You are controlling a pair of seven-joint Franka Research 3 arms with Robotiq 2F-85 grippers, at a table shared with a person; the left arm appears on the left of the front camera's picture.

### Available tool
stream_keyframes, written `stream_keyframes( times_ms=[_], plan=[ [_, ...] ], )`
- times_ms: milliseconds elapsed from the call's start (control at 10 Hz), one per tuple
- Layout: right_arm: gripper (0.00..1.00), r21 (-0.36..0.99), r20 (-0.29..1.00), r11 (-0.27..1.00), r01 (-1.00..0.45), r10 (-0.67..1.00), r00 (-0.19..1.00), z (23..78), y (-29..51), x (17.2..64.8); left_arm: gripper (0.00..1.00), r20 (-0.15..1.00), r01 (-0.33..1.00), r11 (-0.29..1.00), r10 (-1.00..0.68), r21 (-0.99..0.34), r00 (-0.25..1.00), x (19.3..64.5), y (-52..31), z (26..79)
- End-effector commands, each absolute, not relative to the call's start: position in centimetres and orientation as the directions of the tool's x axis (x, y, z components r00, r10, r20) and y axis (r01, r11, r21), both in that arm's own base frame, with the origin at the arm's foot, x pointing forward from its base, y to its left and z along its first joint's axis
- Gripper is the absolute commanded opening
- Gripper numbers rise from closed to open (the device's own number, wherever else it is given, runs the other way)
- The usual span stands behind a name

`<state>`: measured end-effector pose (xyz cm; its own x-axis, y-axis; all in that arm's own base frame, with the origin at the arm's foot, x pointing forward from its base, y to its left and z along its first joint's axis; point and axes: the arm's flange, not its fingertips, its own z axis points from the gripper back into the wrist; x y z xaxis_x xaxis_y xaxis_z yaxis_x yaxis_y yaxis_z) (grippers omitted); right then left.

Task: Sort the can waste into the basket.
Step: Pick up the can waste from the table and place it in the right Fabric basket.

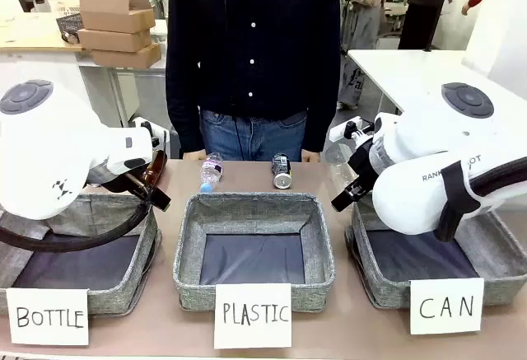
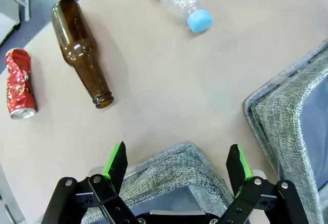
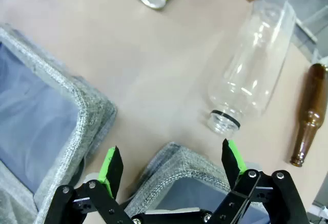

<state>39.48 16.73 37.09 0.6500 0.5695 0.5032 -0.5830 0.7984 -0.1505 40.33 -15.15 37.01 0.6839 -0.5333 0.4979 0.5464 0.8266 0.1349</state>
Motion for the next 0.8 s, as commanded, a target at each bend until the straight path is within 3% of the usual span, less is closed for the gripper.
stream_keyframes(
  times_ms=[0,700],
  plan=[
    [1.00,-0.151,0.503,0.798,-0.583,0.569,0.650,37.10,16.73,39.48,1.00,0.498,0.546,0.827,-0.533,0.135,0.684,40.33,-15.16,37.01],
    [1.00,-0.151,0.503,0.798,-0.583,0.569,0.650,37.10,16.73,39.48,1.00,0.498,0.546,0.827,-0.533,0.135,0.684,40.33,-15.16,37.01]
  ],
)
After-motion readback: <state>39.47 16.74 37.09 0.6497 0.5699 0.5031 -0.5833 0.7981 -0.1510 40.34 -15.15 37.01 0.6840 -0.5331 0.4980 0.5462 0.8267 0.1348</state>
